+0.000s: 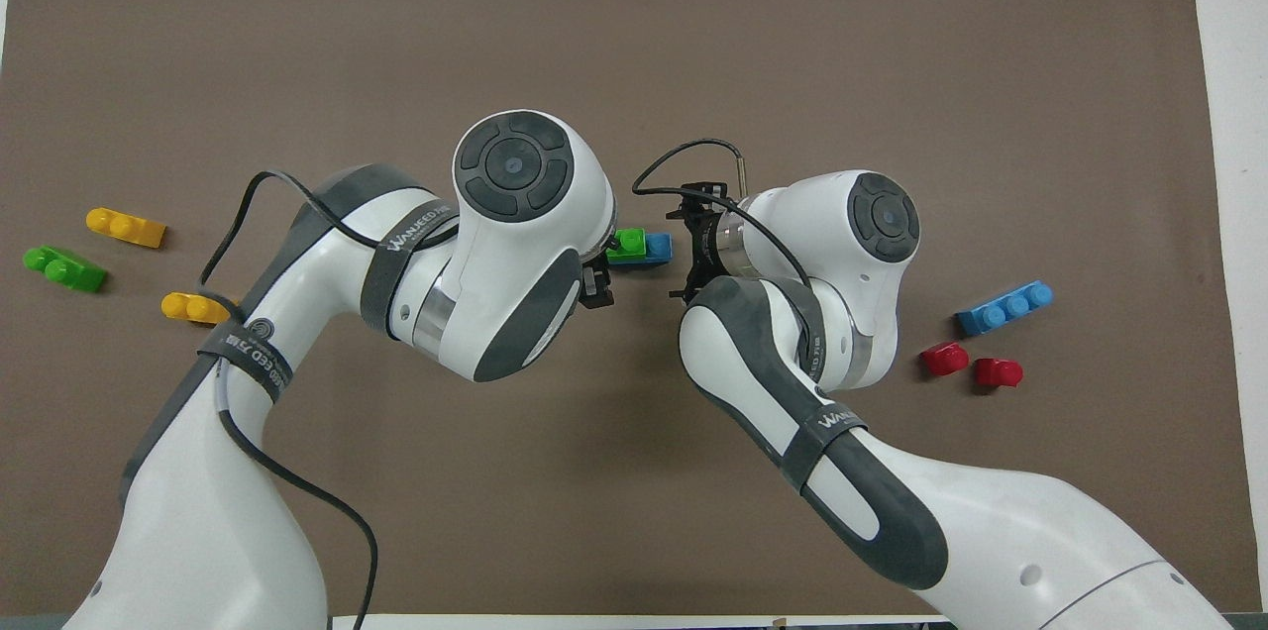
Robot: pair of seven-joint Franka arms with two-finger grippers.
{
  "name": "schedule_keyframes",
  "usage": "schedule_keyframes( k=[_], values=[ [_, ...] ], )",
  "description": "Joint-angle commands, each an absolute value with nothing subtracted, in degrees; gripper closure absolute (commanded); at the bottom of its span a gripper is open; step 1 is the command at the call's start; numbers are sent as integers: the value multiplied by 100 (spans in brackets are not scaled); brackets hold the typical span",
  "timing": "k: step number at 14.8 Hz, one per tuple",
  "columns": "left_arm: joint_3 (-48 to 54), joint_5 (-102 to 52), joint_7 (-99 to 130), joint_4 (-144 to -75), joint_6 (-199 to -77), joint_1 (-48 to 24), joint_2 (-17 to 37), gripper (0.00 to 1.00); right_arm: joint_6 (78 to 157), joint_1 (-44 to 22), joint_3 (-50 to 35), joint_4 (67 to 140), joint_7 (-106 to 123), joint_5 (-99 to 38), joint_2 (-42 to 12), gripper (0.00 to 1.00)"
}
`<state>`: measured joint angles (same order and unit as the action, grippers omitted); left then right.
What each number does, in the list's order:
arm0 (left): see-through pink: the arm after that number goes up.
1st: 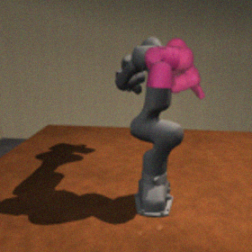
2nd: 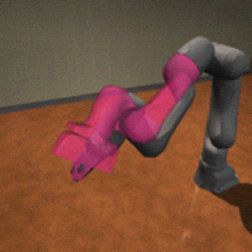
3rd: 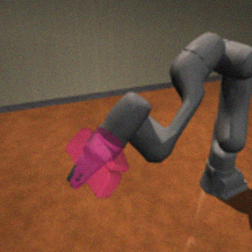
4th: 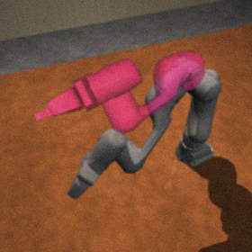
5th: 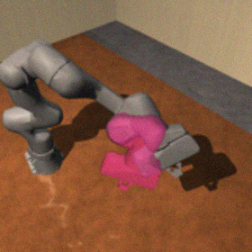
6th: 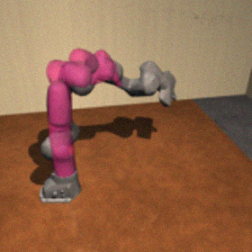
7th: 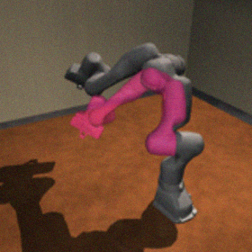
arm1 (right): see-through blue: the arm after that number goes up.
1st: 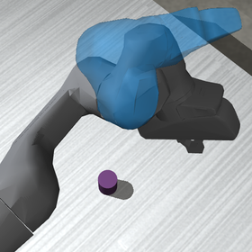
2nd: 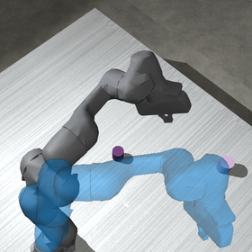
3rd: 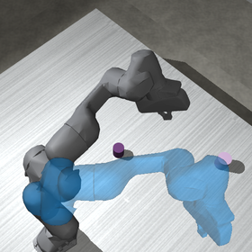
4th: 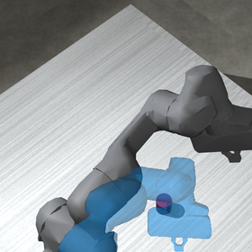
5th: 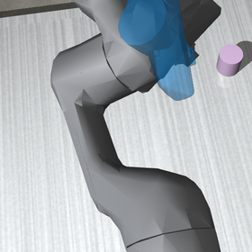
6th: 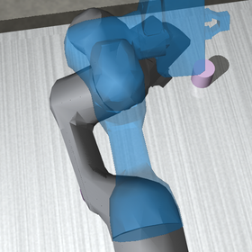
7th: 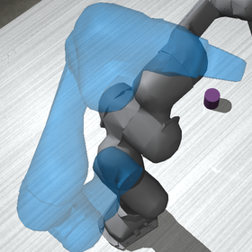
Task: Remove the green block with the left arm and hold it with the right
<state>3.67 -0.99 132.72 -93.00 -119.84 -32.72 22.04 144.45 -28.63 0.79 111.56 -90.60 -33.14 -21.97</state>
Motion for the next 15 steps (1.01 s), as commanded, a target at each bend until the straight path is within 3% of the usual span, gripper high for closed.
schedule_keyframes(
  k=[1,6,9,10,14,15],
  values=[
    [290,26,13526,-9281,-12163,-3366,2320,0,14695,-2918,88,11127,-8842,-3524,-2311,2],
    [281,114,13860,-9552,-12356,-3488,2364,0,14730,-2918,88,11145,-8816,-3533,-2320,6],
    [281,123,13974,-9694,-12524,-3542,2338,0,14748,-2918,97,11162,-8798,-3533,-2320,25],
    [281,123,13983,-9694,-12533,-3542,2338,0,14748,-2918,97,11162,-8798,-3525,-2320,33],
    [281,228,14115,-9782,-12647,-3630,2355,0,14775,-2988,97,11162,-8754,-3525,-2320,94],
    [281,229,14124,-9791,-12665,-3630,2355,0,14774,-2997,97,11162,-8597,-3524,-2320,100]
  ],
)
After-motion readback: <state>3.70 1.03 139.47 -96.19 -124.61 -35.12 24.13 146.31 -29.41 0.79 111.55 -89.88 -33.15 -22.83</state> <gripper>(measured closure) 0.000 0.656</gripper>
